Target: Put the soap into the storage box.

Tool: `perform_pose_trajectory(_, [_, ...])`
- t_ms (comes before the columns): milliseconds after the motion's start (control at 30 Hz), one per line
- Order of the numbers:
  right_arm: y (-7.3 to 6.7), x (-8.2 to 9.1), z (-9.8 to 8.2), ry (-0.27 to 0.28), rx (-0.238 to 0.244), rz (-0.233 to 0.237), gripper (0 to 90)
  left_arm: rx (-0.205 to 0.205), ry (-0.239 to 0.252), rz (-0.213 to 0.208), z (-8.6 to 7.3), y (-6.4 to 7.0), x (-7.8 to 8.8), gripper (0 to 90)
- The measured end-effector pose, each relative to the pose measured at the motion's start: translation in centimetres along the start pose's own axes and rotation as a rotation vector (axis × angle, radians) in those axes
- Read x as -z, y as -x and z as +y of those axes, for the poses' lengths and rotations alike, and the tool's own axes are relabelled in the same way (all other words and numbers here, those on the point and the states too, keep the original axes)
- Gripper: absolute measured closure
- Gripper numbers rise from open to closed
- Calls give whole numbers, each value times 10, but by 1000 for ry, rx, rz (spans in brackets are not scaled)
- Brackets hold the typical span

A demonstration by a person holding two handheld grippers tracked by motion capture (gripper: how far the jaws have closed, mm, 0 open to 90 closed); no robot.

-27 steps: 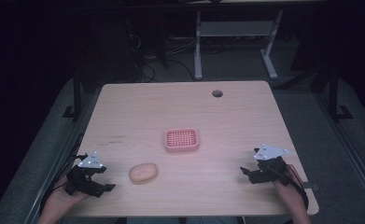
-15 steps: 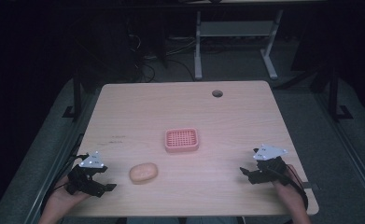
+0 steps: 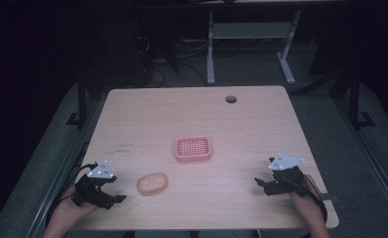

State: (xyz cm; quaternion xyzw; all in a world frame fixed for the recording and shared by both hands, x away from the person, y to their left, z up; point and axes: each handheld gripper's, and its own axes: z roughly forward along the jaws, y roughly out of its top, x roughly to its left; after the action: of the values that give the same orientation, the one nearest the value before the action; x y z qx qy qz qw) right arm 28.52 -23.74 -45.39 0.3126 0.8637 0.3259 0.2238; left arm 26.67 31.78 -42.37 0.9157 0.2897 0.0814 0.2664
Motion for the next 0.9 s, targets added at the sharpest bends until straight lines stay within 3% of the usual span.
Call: perform_pose_trajectory(900, [-2, -3, 0, -14, 5, 3, 138, -28, 7, -7, 12, 5, -2, 218])
